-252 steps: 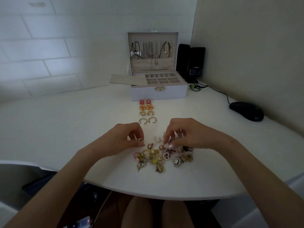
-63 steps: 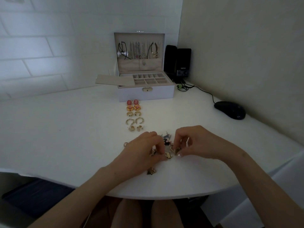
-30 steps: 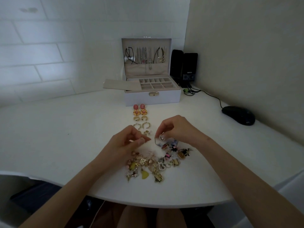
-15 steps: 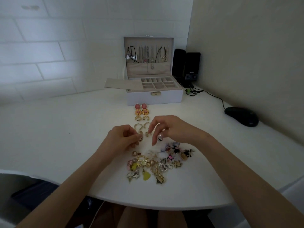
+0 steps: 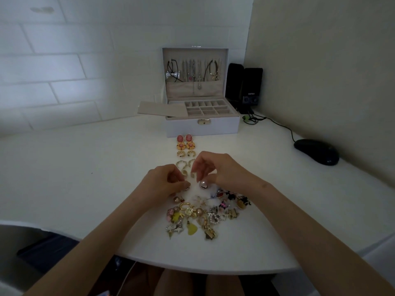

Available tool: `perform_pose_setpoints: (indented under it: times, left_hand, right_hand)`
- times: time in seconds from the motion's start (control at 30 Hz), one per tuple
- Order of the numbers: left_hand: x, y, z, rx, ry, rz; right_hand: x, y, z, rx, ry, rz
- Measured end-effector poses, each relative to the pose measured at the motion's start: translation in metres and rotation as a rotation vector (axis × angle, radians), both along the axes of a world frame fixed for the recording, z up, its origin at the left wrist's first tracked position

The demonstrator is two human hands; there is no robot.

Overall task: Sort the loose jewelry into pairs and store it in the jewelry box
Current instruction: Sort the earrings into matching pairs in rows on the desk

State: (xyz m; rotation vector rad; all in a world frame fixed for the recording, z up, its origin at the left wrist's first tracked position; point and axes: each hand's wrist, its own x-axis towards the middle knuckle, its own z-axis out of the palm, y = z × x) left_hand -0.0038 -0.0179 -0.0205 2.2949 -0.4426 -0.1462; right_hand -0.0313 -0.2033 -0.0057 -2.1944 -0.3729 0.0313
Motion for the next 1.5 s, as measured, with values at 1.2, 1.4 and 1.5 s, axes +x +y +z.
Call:
perform_pose_setpoints:
  times: [1.2,1.4,1.5]
  left_hand:
    - [0.002,-0.002,-0.007,-0.024,-0.056,0.047]
    - [0.000,-0.001,-0.006,-0.030,-0.066,0.046]
    - [-0.001,-0.001,-0.006,-0.018,-0.080,0.042]
  right_hand:
    - [0.004,0.011,-0.008,-0.069,-0.011,-0.195]
    - [0.005,0.009,-0.008,-0.083,-0.028,-0.193]
    - [0.005,0.008,-0.010,-0.084,-0.038,-0.191]
